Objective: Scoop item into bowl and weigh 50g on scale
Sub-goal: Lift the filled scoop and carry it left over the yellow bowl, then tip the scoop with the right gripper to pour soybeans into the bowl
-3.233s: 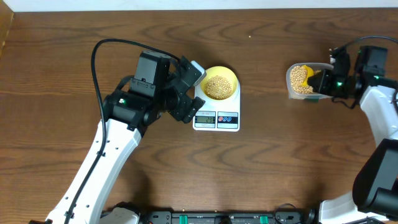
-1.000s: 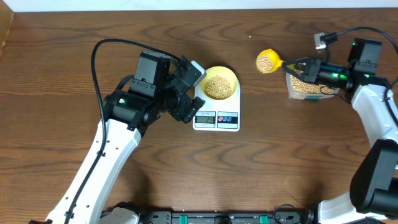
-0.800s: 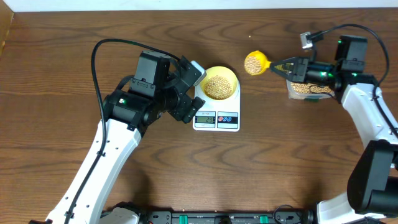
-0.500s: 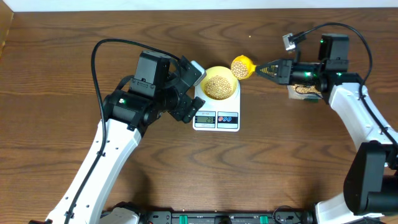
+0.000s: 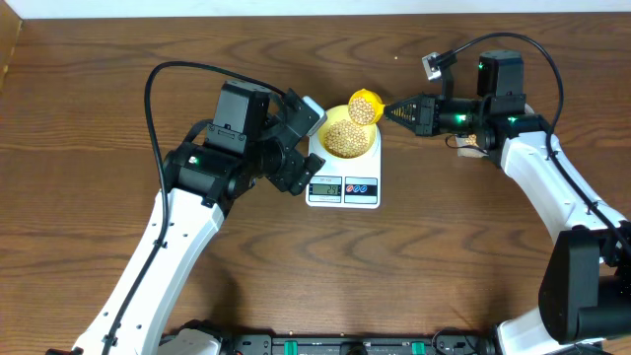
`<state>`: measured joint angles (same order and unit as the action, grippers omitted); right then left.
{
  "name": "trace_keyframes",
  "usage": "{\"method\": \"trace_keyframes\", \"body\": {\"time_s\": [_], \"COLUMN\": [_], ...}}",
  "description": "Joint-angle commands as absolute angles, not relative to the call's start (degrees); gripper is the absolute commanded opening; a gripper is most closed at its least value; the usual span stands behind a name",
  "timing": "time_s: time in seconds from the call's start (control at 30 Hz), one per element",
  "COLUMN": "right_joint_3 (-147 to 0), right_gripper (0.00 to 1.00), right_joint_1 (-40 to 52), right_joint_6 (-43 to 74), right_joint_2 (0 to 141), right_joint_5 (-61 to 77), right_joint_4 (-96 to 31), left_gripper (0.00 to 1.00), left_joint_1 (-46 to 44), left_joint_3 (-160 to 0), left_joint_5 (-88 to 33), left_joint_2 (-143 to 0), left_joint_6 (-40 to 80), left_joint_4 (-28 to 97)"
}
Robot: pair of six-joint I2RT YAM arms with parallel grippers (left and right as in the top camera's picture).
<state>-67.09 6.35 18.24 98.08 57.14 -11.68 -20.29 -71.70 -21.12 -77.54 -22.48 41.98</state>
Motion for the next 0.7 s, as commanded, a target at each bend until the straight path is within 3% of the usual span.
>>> {"method": "trace_keyframes", "body": {"time_s": [0.0,0.67], "right_joint_3": [-66.89,-66.89], "right_gripper": [0.01,0.01], "right_joint_1": [7.14,10.83], "right_joint_6": [11.49,2.90], "right_joint_2": [98.61,98.61], "right_joint_5": [56.84,49.60], "right_joint_4": [-11.42,-11.57], "left_gripper": [0.82,0.82], "left_joint_1": [-19.99,-19.99], "left_joint_3": [-71.31,-71.31], "left_joint_5": [-21.85,-21.85], "left_joint_2": [-77.47,-77.47], "left_joint_6": [-22.00,-22.00], "left_joint_4": [41.95,41.95]}}
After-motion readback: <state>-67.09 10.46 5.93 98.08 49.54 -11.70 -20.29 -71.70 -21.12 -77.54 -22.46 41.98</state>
